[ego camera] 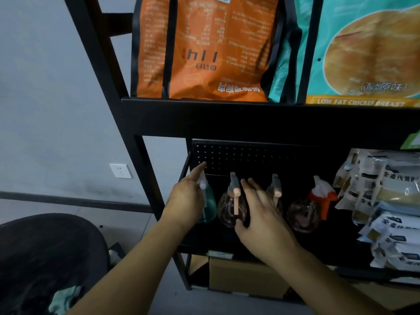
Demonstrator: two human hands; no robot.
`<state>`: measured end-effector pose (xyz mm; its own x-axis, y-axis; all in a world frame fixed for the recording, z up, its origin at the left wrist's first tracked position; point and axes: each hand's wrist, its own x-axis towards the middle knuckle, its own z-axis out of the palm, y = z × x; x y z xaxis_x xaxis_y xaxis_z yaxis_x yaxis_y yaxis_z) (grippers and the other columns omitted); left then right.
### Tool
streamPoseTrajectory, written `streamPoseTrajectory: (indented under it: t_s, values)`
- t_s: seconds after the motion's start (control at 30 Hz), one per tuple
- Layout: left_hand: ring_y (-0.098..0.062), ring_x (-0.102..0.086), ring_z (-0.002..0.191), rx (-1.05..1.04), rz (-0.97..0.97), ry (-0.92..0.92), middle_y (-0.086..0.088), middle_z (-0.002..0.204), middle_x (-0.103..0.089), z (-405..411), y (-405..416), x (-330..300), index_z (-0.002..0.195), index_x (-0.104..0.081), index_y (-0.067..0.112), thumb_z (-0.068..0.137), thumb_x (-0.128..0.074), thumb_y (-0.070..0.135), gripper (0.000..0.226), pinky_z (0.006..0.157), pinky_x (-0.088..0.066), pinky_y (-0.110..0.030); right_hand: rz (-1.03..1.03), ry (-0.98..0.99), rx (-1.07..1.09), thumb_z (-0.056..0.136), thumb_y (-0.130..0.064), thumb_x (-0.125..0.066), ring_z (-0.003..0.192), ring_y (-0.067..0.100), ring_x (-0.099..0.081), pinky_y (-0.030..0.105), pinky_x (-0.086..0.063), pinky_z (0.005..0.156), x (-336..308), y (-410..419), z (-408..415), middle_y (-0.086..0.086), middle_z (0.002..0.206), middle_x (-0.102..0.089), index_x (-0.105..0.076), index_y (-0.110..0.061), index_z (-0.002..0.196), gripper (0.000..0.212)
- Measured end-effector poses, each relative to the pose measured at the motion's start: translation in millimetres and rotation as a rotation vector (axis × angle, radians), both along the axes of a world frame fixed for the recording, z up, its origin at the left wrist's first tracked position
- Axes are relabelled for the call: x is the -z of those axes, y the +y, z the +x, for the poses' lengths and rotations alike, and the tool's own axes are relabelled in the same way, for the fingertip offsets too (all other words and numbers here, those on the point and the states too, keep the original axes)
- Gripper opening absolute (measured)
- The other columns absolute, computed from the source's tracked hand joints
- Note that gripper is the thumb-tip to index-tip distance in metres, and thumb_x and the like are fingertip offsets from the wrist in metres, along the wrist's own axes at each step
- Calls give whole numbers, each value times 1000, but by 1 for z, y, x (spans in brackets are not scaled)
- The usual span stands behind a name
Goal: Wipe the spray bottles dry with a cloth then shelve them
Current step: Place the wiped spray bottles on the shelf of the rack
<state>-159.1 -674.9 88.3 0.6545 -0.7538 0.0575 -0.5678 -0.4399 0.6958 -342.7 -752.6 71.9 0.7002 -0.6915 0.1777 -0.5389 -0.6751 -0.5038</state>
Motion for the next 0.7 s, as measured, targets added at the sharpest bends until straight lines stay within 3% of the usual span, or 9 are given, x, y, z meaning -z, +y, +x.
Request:
streamPoseTrajectory:
  t_s: [0.1,0.2,0.3,0.37,0.43,0.47,0.6,0.7]
  values:
    - [-17,-48,54,14,33,25,-6,84,-62,1,0,1,169,-11,42,98,-44,-15,97,41,-38,-18,-21,15,-1,91,-31,-64,153,8,0,43,-21,123,2,-1,2,-14,165,-1,-1,-32,158,92]
    - [-17,-52,56,1,19,35,-8,80,-62,-1,1,3,169,0,41,99,-48,-10,99,43,-42,-19,-30,27,9,90,-32,-64,153,10,-1,45,-20,123,5,-1,6,-11,165,-4,2,-31,158,95]
    - [-24,-65,67,-7,-20,37,-11,91,-67,-9,5,8,169,2,38,100,-48,-5,96,52,-55,-35,-11,12,27,90,-31,-65,152,12,-4,37,-13,124,8,0,10,-8,165,-9,2,-29,158,96]
    - [-20,-69,75,-31,-61,58,-10,116,-69,-13,8,14,169,-7,39,98,-50,-4,93,58,-60,-37,-17,3,32,90,-30,-65,152,11,-6,26,-3,118,11,0,11,-7,164,-12,2,-28,159,96]
    - [-12,-69,89,-46,-89,86,-8,149,-56,-14,8,20,167,-16,40,95,-52,-5,92,64,-62,-28,6,-18,39,91,-28,-65,152,11,-8,26,-9,116,13,-1,13,-8,163,-14,4,-29,158,97]
    - [-12,-68,96,-46,-86,85,-7,153,-52,-15,8,24,166,-19,39,93,-53,-6,92,70,-63,-28,17,-28,40,90,-27,-66,152,11,-9,28,-14,118,14,-1,14,-8,163,-15,5,-31,158,98]
    - [-17,-67,100,-50,-61,42,-4,135,-60,-19,9,37,163,-20,37,92,-58,2,88,81,-64,-44,46,-43,51,90,-22,-68,149,14,-23,37,-35,117,22,-3,18,-6,160,-22,6,-33,158,101]
    - [-16,-63,116,-86,-93,20,1,144,-56,-22,7,40,162,-24,36,98,-65,13,80,96,-60,-49,39,-39,72,90,-19,-68,142,16,-36,32,-40,111,31,-5,24,-2,151,-34,-16,-22,155,84]
